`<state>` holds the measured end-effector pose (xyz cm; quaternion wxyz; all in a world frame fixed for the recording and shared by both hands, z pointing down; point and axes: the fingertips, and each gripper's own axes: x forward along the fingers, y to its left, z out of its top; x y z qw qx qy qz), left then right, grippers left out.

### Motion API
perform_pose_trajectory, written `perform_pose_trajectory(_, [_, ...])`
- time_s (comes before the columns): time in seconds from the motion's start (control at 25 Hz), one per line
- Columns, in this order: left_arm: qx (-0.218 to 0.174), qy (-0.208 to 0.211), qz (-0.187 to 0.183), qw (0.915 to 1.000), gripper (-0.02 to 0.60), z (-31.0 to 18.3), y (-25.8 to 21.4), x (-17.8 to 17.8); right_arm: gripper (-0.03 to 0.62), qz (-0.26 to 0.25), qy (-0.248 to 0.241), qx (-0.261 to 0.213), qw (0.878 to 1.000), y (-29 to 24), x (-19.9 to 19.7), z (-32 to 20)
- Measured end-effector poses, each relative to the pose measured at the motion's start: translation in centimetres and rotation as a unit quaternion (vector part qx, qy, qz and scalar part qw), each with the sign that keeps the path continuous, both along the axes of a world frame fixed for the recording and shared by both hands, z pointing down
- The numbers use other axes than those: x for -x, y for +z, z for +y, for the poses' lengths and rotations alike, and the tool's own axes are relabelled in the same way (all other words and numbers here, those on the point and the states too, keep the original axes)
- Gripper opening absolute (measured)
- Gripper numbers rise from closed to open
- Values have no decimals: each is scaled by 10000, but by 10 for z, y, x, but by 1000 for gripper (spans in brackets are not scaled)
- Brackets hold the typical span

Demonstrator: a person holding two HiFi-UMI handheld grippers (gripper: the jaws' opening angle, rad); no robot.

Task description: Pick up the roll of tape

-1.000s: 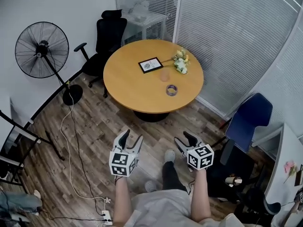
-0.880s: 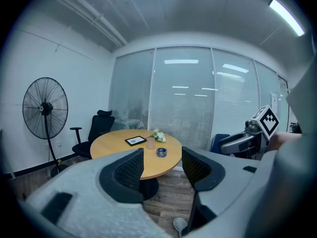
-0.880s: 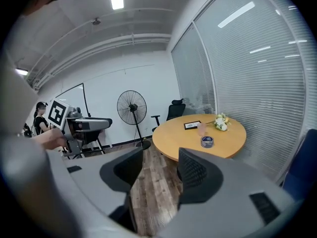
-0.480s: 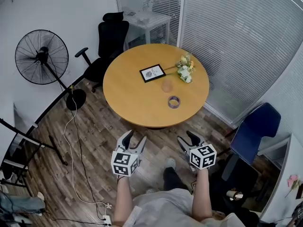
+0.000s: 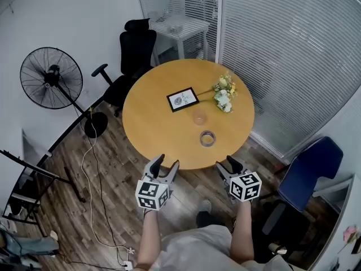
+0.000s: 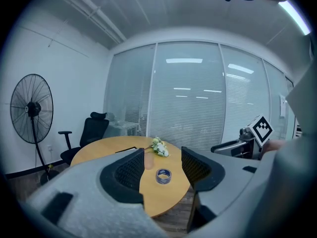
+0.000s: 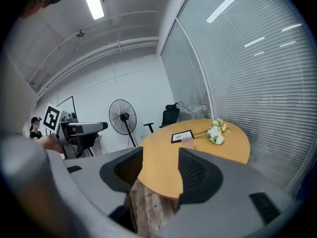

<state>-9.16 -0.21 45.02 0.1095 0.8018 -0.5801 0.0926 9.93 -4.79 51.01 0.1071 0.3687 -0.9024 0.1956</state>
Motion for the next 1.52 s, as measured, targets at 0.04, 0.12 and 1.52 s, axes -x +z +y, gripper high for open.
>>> perform_pose_trajectory(0.04, [-8,-16,15,10000,229,-8,-1,-2,221,-8,-7,-1,10000,0,-2,-9])
perform_pose_trajectory(0.12, [1,-41,46,10000,229,-22,0,-8,221,-68,-37,-11,10000,-1,-6,-24])
perform_pose_trajectory(1.52, [696,448,-33,9966,229,-171,67,-25,221,199,-320,680,9970,81,13,-174])
